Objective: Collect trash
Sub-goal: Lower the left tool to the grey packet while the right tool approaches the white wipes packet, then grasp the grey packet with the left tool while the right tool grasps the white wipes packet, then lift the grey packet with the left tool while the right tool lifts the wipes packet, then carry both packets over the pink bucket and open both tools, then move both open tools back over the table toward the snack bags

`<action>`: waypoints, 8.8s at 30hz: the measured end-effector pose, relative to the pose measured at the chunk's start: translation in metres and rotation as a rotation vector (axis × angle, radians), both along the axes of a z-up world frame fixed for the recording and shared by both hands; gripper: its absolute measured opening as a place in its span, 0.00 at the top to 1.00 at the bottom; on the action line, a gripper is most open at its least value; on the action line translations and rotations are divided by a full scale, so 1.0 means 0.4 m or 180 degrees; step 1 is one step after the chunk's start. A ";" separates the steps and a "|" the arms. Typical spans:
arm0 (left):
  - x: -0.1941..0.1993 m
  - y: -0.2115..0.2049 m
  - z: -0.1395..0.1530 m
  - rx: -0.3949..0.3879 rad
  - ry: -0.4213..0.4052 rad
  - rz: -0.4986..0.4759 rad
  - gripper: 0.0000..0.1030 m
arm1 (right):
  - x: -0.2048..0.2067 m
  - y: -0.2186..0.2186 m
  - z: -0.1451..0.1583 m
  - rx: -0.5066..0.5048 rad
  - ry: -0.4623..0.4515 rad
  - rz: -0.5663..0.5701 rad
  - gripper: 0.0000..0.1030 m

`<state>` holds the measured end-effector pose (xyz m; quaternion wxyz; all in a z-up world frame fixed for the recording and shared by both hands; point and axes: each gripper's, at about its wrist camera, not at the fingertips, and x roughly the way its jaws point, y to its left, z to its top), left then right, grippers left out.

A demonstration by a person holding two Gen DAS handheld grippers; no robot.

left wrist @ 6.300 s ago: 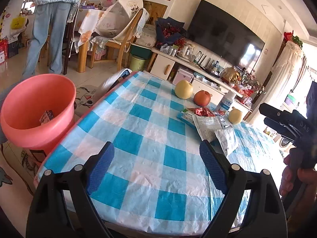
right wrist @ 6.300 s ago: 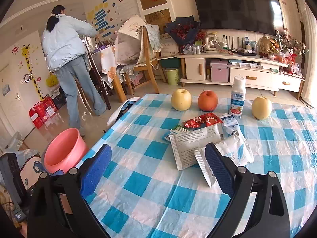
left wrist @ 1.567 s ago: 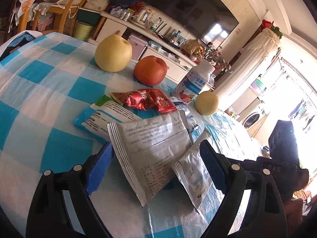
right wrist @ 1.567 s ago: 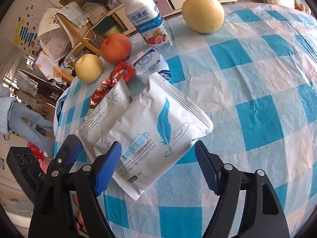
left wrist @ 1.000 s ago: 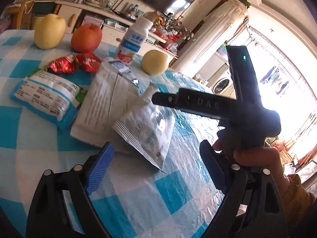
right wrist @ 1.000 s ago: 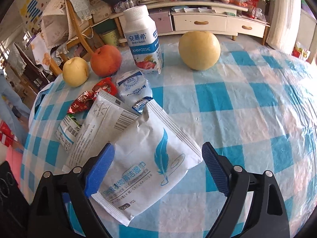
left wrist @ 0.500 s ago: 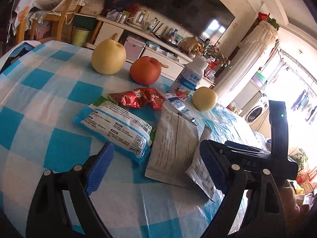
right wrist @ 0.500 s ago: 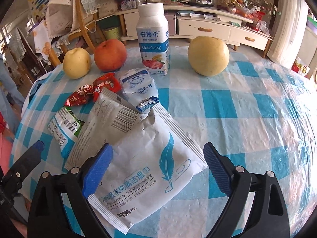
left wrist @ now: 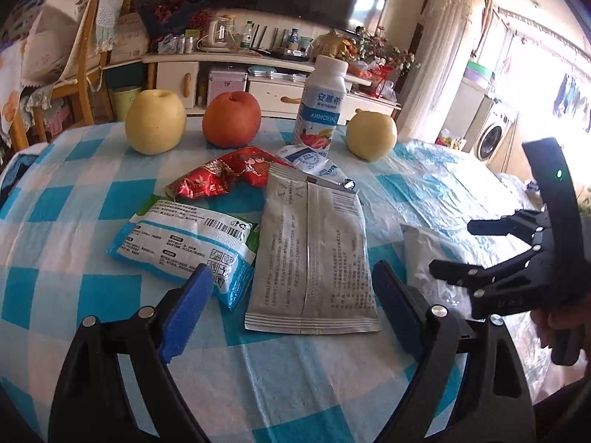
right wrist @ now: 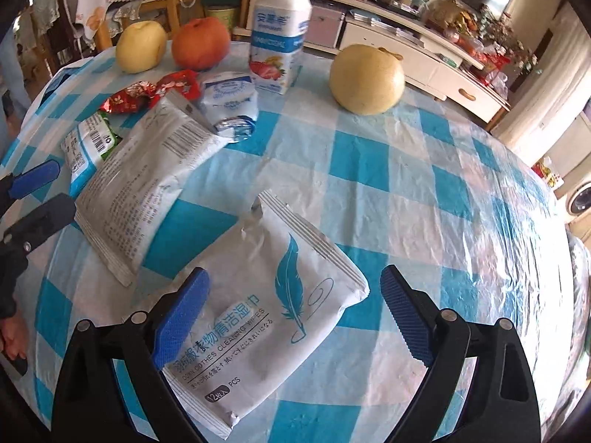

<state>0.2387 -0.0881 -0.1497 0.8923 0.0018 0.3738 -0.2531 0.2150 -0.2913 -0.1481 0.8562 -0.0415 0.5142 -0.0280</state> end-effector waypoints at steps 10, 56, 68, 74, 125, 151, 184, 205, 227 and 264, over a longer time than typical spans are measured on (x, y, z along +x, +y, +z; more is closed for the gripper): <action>0.041 -0.079 -0.008 0.0337 0.0034 -0.0073 0.14 | -0.021 0.011 -0.007 0.0535 0.0184 -0.0102 0.10; -0.011 0.047 0.054 -0.0154 0.0122 0.0575 0.32 | 0.022 0.080 -0.036 0.0402 -0.0047 0.0027 0.04; -0.162 0.207 0.116 -0.0358 0.0111 0.0902 0.32 | -0.001 0.187 -0.001 0.0405 -0.0042 0.0971 0.04; -0.219 0.282 0.126 -0.0248 0.0095 0.1164 0.32 | 0.001 0.124 0.032 0.0983 0.0110 0.0213 0.04; -0.190 0.461 0.129 -0.0556 0.0208 0.1488 0.31 | 0.073 0.236 -0.065 0.0312 0.0049 0.0184 0.22; -0.196 0.455 0.130 -0.0511 0.0139 0.1431 0.31 | 0.020 0.268 0.073 0.0389 -0.0427 0.0378 0.26; -0.317 0.849 0.231 -0.0884 -0.0512 0.3257 0.31 | -0.086 0.897 0.279 0.1198 -0.0718 0.1760 0.26; -0.378 1.205 0.131 -0.1367 0.0080 0.4445 0.31 | 0.009 1.349 0.182 0.1664 -0.0312 0.2221 0.24; -0.319 1.102 0.144 -0.0498 0.0025 0.4340 0.17 | -0.104 1.079 0.198 0.1066 -0.0676 0.1865 0.12; -0.240 0.715 0.184 -0.0028 -0.0351 0.2873 0.17 | -0.210 0.564 0.275 0.0828 -0.0995 0.1083 0.10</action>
